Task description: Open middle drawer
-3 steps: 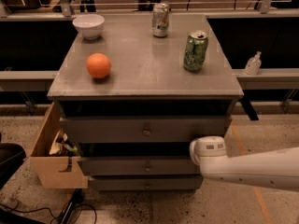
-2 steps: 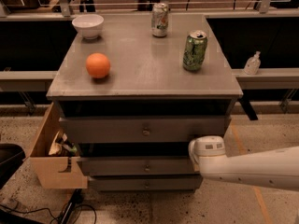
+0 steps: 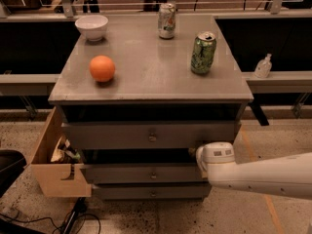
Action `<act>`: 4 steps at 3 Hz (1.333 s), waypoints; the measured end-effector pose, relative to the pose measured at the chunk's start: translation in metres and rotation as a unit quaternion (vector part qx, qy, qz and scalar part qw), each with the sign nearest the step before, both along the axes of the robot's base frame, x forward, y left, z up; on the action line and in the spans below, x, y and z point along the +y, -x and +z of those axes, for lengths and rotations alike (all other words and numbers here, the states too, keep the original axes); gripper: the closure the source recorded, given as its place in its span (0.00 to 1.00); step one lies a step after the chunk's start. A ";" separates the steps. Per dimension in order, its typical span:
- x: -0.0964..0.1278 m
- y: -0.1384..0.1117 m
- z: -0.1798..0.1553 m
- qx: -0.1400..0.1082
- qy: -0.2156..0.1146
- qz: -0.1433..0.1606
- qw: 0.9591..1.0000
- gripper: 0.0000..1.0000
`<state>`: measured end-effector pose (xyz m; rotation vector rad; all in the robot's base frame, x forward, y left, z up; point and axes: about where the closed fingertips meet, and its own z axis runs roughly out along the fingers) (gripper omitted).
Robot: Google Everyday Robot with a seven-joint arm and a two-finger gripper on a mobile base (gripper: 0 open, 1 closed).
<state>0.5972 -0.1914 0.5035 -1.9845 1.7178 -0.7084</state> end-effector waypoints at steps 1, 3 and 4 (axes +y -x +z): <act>0.000 0.000 -0.001 0.001 0.000 0.000 1.000 0.42; 0.001 0.000 -0.002 0.002 0.000 0.001 1.000 0.21; 0.001 0.001 -0.003 0.002 0.000 0.001 1.000 0.00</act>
Offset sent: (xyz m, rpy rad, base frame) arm -0.0001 0.0002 -0.0006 0.0001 0.0010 0.0003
